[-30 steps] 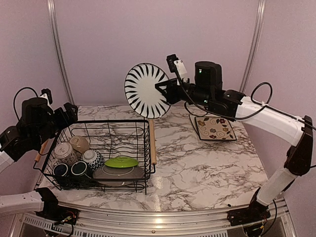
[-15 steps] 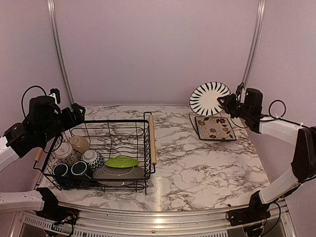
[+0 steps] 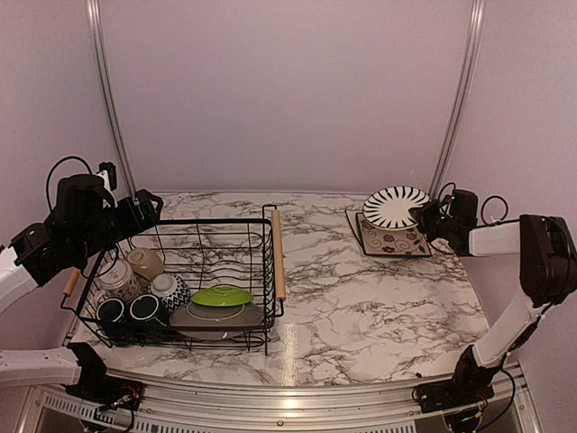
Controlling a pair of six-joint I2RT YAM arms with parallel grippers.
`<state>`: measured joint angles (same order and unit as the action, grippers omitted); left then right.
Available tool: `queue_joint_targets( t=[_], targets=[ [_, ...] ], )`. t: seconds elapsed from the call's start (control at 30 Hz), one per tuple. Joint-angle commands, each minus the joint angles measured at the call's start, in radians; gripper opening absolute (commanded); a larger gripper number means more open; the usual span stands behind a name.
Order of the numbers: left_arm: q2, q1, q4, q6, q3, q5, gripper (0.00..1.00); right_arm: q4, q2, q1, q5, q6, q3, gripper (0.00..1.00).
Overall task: Unload the mixed dishes from the dish rack
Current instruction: Place the plate with another plate.
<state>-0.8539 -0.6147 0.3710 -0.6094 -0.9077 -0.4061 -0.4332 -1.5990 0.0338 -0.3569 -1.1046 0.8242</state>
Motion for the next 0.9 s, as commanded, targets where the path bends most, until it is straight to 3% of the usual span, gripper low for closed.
queue_joint_targets(
  t=[0.0,0.23,0.57,0.7,0.87],
  targets=[
    [-0.002,-0.002,-0.006,-0.006,-0.011,0.018,0.99,-0.140,0.009,0.008,0.003,-0.044,0.009,0.00],
    [-0.009,-0.002,-0.012,-0.008,-0.008,0.027,0.99,-0.071,-0.039,0.015,0.033,-0.023,0.017,0.00],
    [-0.028,-0.002,0.004,-0.002,-0.021,0.052,0.99,-0.119,-0.139,0.023,0.012,0.051,0.043,0.04],
    [-0.037,-0.002,0.011,0.008,-0.025,0.066,0.99,-0.078,-0.164,0.023,-0.003,0.112,0.061,0.13],
    [-0.086,-0.002,0.060,0.040,-0.050,0.112,0.99,0.073,-0.147,0.023,0.039,0.227,0.104,0.42]
  ],
)
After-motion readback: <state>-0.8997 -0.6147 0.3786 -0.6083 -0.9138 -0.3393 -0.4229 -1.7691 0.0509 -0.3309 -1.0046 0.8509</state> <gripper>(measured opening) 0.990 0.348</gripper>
